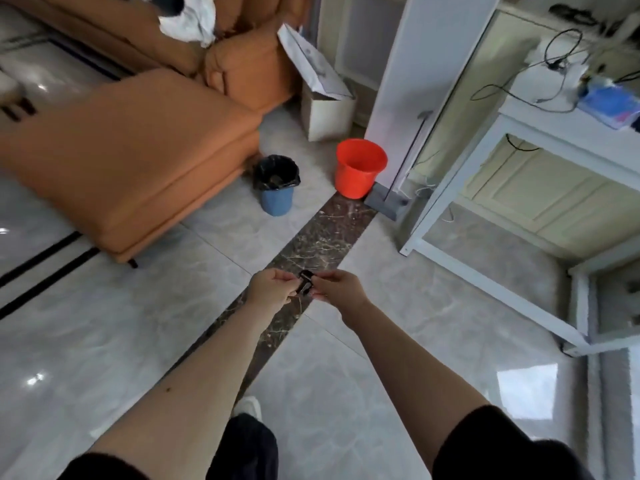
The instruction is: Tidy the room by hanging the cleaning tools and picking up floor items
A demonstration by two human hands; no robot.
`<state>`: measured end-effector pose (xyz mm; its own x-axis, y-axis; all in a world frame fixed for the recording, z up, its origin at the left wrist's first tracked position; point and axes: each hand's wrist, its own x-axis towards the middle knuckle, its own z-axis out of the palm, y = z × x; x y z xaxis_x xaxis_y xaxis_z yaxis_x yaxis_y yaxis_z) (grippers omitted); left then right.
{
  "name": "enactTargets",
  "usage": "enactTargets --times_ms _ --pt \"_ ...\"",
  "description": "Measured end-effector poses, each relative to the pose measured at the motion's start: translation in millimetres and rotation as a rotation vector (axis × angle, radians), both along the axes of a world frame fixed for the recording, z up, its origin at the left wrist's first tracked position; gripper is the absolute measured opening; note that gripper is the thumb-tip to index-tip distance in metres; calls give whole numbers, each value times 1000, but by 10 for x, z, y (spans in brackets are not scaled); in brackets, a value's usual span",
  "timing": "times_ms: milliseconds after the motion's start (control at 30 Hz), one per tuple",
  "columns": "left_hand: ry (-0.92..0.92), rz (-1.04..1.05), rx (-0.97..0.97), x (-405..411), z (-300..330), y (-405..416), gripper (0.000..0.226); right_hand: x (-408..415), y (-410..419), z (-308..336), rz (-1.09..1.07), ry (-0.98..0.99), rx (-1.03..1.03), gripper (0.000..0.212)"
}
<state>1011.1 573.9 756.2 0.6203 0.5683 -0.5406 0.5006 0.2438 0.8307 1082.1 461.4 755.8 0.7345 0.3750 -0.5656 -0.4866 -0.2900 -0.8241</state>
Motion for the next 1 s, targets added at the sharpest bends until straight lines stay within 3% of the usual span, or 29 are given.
enactTargets --times_ms 433,633,833,1000 --pt "66 21 -15 1539 -256 1976 19 1548 1935 -194 44 64 -1 19" --pt "63 18 -50 2547 -326 2635 15 2536 2607 -280 15 89 -39 7" --pt "130 9 -58 3601 -461 3222 3 3542 3247 -452 -85 128 -55 19" --pt "156 57 -53 4342 -553 3711 21 4288 3734 -576 -91 177 -69 20"
